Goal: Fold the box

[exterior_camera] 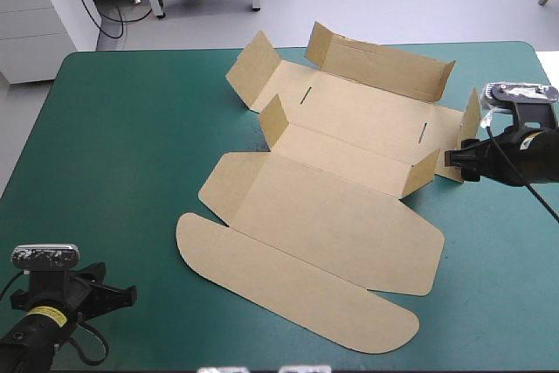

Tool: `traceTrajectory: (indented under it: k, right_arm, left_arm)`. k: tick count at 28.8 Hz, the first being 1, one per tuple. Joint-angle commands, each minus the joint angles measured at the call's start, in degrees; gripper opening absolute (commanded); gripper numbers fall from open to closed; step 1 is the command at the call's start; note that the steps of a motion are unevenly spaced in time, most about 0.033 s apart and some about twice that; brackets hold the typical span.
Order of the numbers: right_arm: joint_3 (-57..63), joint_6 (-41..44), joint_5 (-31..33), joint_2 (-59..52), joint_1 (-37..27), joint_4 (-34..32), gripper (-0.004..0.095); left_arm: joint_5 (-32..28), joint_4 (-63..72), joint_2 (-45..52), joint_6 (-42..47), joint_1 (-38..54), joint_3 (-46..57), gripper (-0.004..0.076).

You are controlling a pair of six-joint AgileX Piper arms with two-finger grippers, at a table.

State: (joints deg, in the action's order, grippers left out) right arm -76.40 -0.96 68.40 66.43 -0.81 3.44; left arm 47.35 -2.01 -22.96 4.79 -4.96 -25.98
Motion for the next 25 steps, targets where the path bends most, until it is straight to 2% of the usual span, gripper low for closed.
traceTrajectory:
  k: [1,6,14,25]
  right_arm:
    - [-1.43,0.96,-2.19,0.81,-0.11,0.24,0.0673]
    - [-4.03,1.85,-1.41,5.69,-0.11,0.62,0.0673]
    - [-16.21,1.96,-1.41,14.68,-0.11,6.0,0.067]
    - [-16.82,6.84,-1.41,23.64,-0.11,6.82,0.0669]
  left_arm:
    - [-3.54,0.22,-0.45,0.33,0.01,-1.4,-0.0008]
    - [-3.54,0.22,-0.45,0.33,0.01,-1.4,-0.0008]
    - [-3.54,0.22,-0.45,0.33,0.01,-1.4,-0.0008]
    - [-3.54,0.22,-0.45,0.33,0.01,-1.4,-0.0008]
